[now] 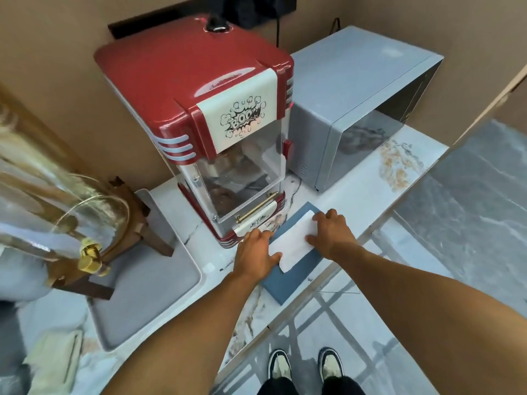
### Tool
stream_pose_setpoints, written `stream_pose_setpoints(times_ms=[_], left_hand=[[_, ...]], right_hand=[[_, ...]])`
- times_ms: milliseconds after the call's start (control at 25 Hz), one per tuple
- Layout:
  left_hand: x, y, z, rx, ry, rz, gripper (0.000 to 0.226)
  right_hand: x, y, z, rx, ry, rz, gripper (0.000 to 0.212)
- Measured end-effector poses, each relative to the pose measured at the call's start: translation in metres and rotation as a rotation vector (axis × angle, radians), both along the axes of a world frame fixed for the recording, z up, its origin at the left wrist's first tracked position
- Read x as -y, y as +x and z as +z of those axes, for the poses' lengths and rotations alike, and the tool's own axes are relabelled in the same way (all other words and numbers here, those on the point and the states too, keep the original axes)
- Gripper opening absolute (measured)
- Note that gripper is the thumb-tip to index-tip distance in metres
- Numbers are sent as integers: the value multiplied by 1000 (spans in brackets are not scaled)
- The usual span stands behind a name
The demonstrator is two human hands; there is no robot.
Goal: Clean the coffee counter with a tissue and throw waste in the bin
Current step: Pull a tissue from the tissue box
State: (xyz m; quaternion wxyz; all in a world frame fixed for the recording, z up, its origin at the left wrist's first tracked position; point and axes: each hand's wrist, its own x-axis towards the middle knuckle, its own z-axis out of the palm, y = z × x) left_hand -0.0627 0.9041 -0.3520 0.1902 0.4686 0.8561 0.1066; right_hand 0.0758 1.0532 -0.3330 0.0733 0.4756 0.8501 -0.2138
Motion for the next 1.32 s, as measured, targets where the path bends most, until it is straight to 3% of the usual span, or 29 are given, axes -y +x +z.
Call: stream_pose_setpoints(times_ms=[80, 280, 680, 920, 1160, 1320], left_hand=[[-2, 2, -1, 38, 28, 45, 49], [-9, 13, 5, 43, 81, 180, 28], [42, 27, 38, 72, 164, 646, 21], [148, 30, 44, 68, 194, 891, 9], [307, 34, 41, 74, 159, 1056, 16], [399, 34, 33, 81, 170, 1091, 17]], right_hand=[[-8, -4, -5, -12, -9, 10, 53], [-31, -10, -1, -101, -85, 148, 12], [-6, -35, 29, -198, -205, 521, 14], [95, -80, 35, -223, -258, 706, 11], [248, -111, 39, -188, -197, 958, 11], [344, -120, 33, -169, -209, 990, 11]])
